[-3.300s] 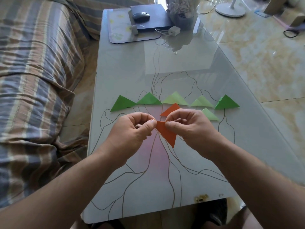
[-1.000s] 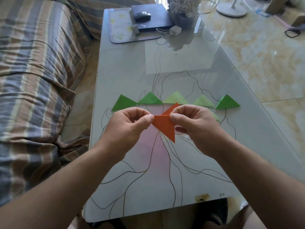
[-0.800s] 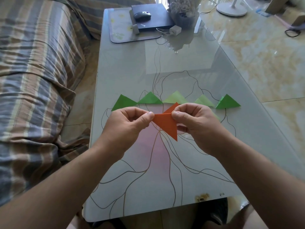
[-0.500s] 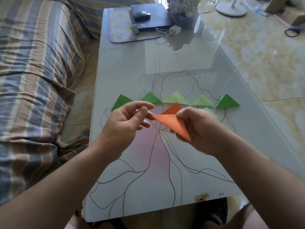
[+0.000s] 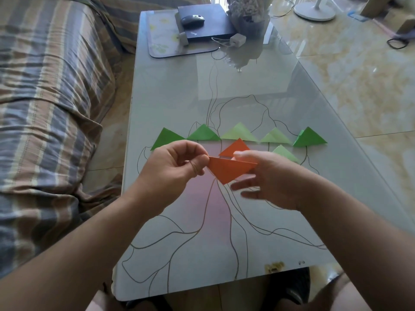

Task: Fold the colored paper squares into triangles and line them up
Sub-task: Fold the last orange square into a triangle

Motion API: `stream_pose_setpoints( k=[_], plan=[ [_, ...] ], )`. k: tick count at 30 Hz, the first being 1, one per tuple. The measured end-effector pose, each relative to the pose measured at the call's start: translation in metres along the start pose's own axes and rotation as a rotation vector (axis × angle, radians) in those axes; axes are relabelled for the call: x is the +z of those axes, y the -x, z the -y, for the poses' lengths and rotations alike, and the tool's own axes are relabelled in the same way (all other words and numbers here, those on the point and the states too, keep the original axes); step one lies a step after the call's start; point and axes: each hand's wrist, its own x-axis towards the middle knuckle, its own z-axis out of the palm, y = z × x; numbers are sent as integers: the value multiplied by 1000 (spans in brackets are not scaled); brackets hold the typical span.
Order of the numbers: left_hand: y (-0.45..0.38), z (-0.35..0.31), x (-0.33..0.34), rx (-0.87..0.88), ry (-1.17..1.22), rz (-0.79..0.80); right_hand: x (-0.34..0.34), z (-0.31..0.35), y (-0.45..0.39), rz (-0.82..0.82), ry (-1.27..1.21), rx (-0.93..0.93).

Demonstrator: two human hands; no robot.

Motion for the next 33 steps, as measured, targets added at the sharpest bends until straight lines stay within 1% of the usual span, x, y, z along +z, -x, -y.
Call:
stream_pose_setpoints(
  k=[2, 4, 5, 8, 10, 11, 14, 21, 26, 29, 33],
  plan=[
    [-1, 4, -1, -19, -86, -32, -5, 7, 1, -95, -55, -79],
    [-2, 9, -2, -31, -184, -52, -7, 9, 3, -140, -58, -192],
    [-2, 11, -2, -38, -222, -57, -5, 8, 3, -173, 18, -265],
    [-2, 12, 1, -60, -254, -50, 9, -2, -1, -274, 375, -475],
    [-2, 12, 7, -85, -224, -28, 17, -10, -8, -332, 601, -526],
    [-2, 11, 10, -105, -194, -25, 18, -13, -11, -343, 651, -527],
    [0, 13, 14, -168, -102, -40, 19, -15, -15, -317, 566, -497],
    [-2, 12, 16, -284, 42, -5, 22, -14, -13, -207, 366, -447],
    [0, 10, 15, -251, -61, 20, 22, -15, -10, -210, 328, -436],
    [-1, 9, 12, -257, -62, -3, 18, -16, -12, -232, 319, -441],
    [-1, 7, 12, -275, -58, -2, 15, -17, -13, -219, 301, -425]
  ],
)
